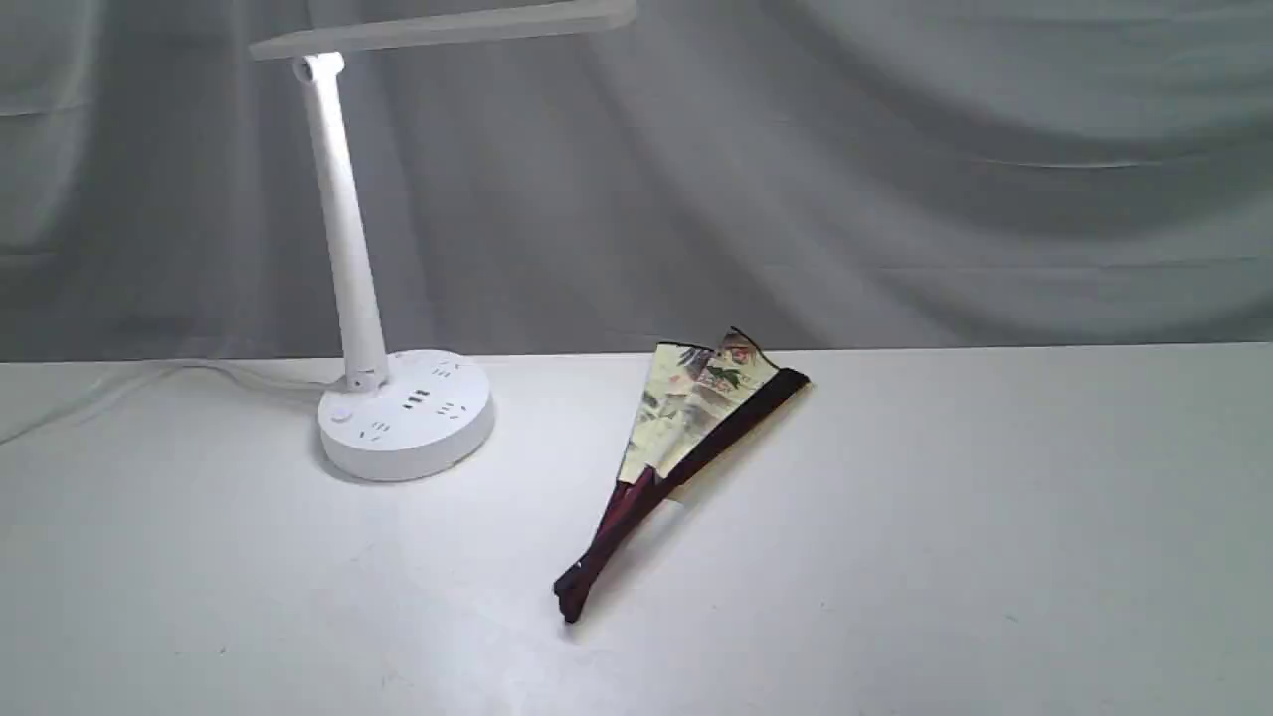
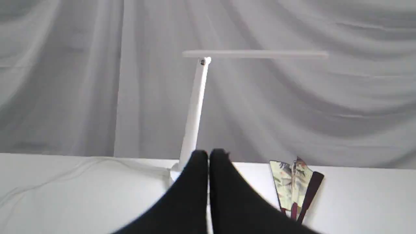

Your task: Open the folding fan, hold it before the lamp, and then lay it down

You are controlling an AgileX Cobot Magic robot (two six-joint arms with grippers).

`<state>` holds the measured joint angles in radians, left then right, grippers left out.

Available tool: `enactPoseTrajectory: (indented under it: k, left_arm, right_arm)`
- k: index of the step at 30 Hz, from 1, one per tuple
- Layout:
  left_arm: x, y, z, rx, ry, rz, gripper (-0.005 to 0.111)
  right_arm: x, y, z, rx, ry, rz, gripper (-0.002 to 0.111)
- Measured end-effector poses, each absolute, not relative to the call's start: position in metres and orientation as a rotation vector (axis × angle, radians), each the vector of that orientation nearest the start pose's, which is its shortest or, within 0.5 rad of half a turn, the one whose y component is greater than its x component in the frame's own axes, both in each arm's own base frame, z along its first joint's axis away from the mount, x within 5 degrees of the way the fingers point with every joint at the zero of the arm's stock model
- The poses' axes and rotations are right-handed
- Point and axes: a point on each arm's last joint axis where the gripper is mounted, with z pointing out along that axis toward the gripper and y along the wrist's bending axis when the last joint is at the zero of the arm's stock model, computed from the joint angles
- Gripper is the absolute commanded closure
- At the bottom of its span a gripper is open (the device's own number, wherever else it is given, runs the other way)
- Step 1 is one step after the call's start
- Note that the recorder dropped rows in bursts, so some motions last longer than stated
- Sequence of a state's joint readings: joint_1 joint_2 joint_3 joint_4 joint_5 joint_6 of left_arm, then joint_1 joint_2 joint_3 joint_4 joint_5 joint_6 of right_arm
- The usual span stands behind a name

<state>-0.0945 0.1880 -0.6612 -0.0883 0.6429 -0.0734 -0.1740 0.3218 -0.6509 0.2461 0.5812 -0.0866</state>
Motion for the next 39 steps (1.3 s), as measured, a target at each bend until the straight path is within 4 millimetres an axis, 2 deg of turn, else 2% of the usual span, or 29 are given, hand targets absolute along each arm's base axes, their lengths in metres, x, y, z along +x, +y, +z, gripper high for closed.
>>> enactPoseTrajectory:
  k: [4,9,17,23,25,29,32,37,39]
  left_arm:
    - [0.048,-0.008,0.356,0.014,1.775,-0.177,0.107]
    - [0.083,-0.01,0.349,0.038,1.903,-0.138,0.107]
    - [0.143,-0.017,0.329,0.017,2.055,-0.161,0.107]
    - [0.186,-0.021,0.306,0.005,2.164,-0.159,0.107]
    - [0.203,-0.023,0.301,0.003,2.208,-0.156,0.107]
    - [0.228,-0.025,0.301,0.017,2.264,-0.147,0.107]
    - [0.245,-0.027,0.301,0.069,2.288,-0.123,0.107]
    - [0.271,-0.03,0.3,0.102,2.33,-0.11,0.107]
    - [0.279,-0.03,0.292,0.104,2.37,-0.109,0.107]
  right_arm:
    - [0.079,-0.002,0.365,0.161,1.794,0.073,0.108]
    - [0.112,-0.008,0.358,0.186,1.883,0.073,0.108]
    - [0.154,-0.019,0.352,0.099,1.876,-0.045,0.108]
    - [0.184,-0.026,0.333,0.082,1.961,-0.068,0.108]
    - [0.195,-0.026,0.324,0.081,2.005,-0.06,0.105]
    - [0.221,-0.024,0.299,0.023,2.137,-0.046,0.087]
    - [0.237,-0.023,0.291,-0.004,2.229,-0.017,0.076]
    - [0.258,-0.024,0.289,-0.014,2.289,0.002,0.075]
    - [0.263,-0.025,0.284,-0.02,2.308,0.002,0.075]
